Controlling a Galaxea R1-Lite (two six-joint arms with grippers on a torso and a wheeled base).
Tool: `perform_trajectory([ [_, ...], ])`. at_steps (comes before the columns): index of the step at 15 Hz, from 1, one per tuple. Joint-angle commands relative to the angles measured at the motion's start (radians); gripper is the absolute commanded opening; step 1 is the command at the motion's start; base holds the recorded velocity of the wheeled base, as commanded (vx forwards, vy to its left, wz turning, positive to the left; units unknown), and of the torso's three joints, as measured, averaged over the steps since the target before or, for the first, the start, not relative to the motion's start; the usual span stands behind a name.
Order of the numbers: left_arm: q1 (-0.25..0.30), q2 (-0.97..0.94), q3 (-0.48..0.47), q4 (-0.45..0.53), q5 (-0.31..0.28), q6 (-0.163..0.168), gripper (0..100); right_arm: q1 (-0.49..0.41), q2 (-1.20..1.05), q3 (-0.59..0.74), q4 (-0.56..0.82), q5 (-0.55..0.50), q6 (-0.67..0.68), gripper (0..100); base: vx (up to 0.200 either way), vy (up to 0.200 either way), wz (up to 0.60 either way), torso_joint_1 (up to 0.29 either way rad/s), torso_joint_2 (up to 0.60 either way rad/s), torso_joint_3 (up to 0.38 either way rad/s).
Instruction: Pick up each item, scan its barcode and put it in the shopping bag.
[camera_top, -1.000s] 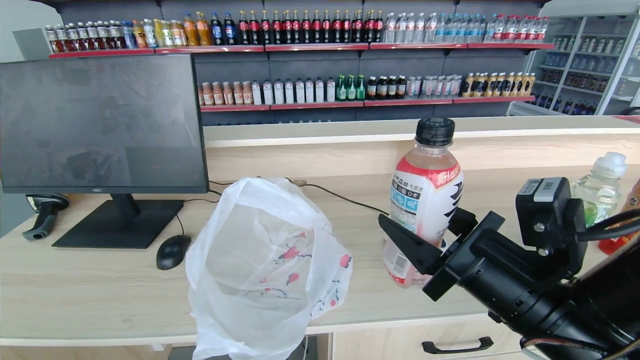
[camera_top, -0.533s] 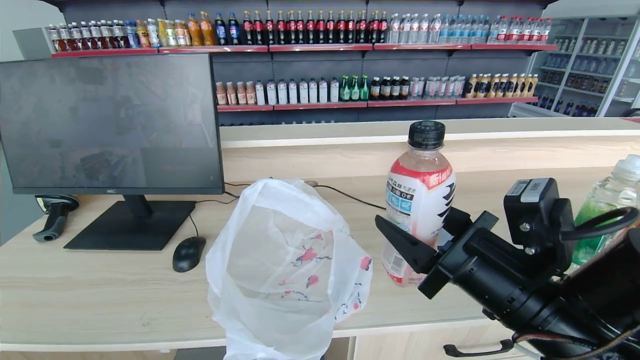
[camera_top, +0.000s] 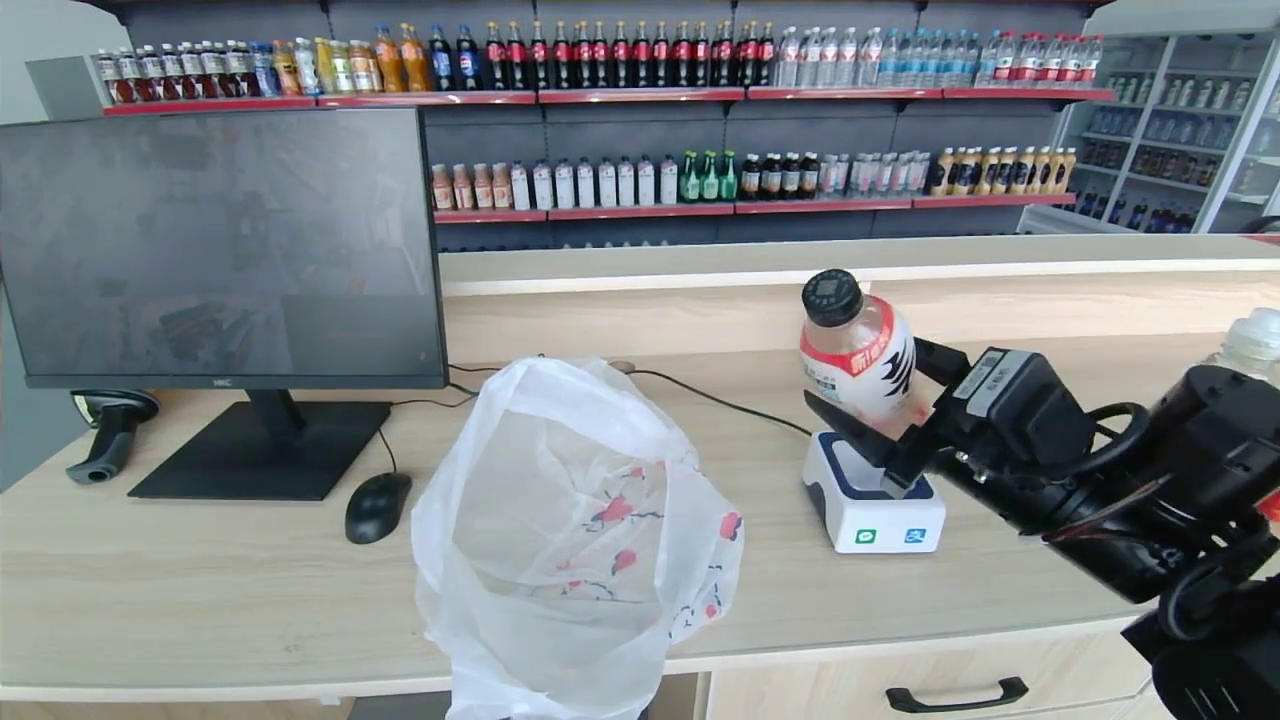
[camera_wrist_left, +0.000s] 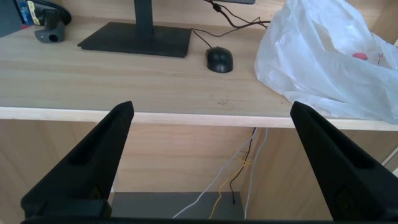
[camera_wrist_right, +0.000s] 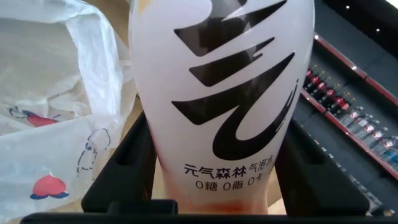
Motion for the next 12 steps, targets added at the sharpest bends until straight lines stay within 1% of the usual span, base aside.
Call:
perform_trajectory([
  [1, 0.000, 0.000, 0.000, -0.001, 0.000, -0.002, 100, -0.035, 0.048, -0.024, -0.001, 0.003, -0.048, 0, 0.000, 0.000, 0.00, 0.000, 0.00, 0.000],
  [2, 0.000, 0.000, 0.000, -0.001, 0.000, -0.002, 100, -0.034, 0.050, -0.027, -0.001, 0.006, -0.082, 0, 0.000, 0.000, 0.00, 0.000, 0.00, 0.000],
  [3, 0.000, 0.000, 0.000, -0.001, 0.000, -0.003, 100, -0.037, 0.053, -0.043, -0.001, 0.059, -0.151, 0, 0.000, 0.000, 0.00, 0.000, 0.00, 0.000],
  [5, 0.000, 0.000, 0.000, -0.001, 0.000, -0.003, 100, -0.067, 0.080, -0.050, -0.001, 0.138, -0.227, 0, 0.000, 0.000, 0.00, 0.000, 0.00, 0.000],
  [6, 0.000, 0.000, 0.000, -0.001, 0.000, -0.003, 100, -0.083, 0.074, -0.051, -0.001, 0.156, -0.289, 0, 0.000, 0.000, 0.00, 0.000, 0.00, 0.000],
  [8, 0.000, 0.000, 0.000, -0.001, 0.000, -0.003, 100, -0.094, 0.068, -0.045, -0.001, 0.173, -0.344, 0, 0.000, 0.000, 0.00, 0.000, 0.00, 0.000],
  [10, 0.000, 0.000, 0.000, -0.001, 0.000, -0.003, 100, -0.129, 0.073, -0.050, -0.001, 0.216, -0.425, 0, 0.000, 0.000, 0.00, 0.000, 0.00, 0.000],
  [12, 0.000, 0.000, 0.000, -0.001, 0.000, -0.002, 100, -0.140, 0.090, -0.043, -0.001, 0.265, -0.493, 0, 0.000, 0.000, 0.00, 0.000, 0.00, 0.000],
])
